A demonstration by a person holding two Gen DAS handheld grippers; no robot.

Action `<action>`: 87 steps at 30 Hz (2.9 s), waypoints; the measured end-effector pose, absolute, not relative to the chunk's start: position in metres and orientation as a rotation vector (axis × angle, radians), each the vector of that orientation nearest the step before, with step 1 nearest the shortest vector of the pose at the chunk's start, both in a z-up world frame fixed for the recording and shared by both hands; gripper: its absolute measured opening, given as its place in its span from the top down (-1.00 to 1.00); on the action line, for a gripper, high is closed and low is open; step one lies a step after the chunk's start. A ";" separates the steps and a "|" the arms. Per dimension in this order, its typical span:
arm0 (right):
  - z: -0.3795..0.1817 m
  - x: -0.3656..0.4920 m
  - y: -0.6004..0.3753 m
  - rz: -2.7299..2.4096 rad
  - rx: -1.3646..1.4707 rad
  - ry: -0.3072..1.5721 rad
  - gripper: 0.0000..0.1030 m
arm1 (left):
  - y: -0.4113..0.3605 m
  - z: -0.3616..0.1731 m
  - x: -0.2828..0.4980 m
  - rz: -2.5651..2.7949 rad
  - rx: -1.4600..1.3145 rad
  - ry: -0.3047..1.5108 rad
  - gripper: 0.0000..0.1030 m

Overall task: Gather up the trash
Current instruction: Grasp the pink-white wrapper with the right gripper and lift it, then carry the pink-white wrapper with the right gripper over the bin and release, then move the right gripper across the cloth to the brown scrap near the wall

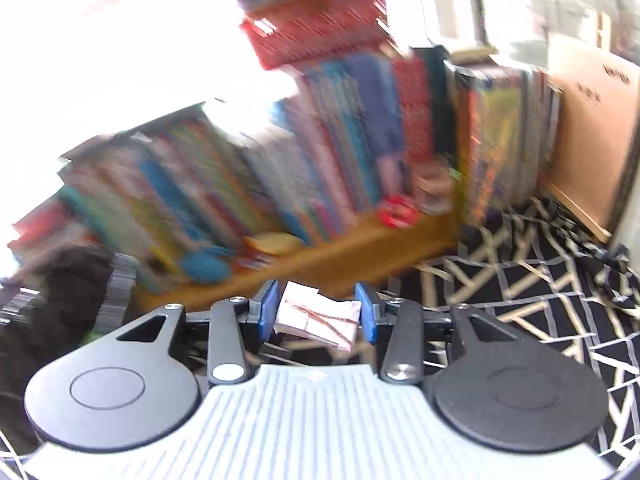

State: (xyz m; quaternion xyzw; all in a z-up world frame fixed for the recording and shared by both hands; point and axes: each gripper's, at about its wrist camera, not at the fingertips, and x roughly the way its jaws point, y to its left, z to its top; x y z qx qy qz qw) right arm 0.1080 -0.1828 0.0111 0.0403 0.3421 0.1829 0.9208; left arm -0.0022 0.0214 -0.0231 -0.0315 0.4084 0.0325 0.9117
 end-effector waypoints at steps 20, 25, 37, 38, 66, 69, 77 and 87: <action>0.044 0.016 -0.102 0.953 0.071 0.648 0.06 | 0.014 -0.025 -0.009 0.109 -0.033 0.832 -0.55; 0.043 0.017 -0.102 0.977 0.087 0.653 0.01 | 0.010 -0.025 -0.010 0.115 -0.020 0.825 -0.55; 0.040 0.015 -0.099 1.015 0.086 0.651 -0.24 | 0.004 -0.021 -0.016 0.102 0.015 0.792 -0.56; 0.040 0.015 -0.100 1.015 0.086 0.650 -0.27 | 0.005 -0.021 -0.016 0.102 0.016 0.792 -0.56; 0.040 0.050 -0.139 0.689 0.087 0.594 -0.67 | 0.006 -0.021 -0.016 0.096 0.012 0.796 -0.56; 0.043 0.069 -0.159 0.559 0.065 0.591 -0.71 | 0.009 -0.020 -0.014 0.090 -0.010 0.806 -0.56; 0.025 0.111 -0.239 0.176 0.044 0.630 -0.81 | 0.012 -0.019 -0.013 0.084 -0.024 0.816 -0.56; -0.028 0.130 -0.333 -0.196 -0.034 0.630 -0.96 | 0.015 -0.022 -0.008 0.098 -0.042 0.848 -0.56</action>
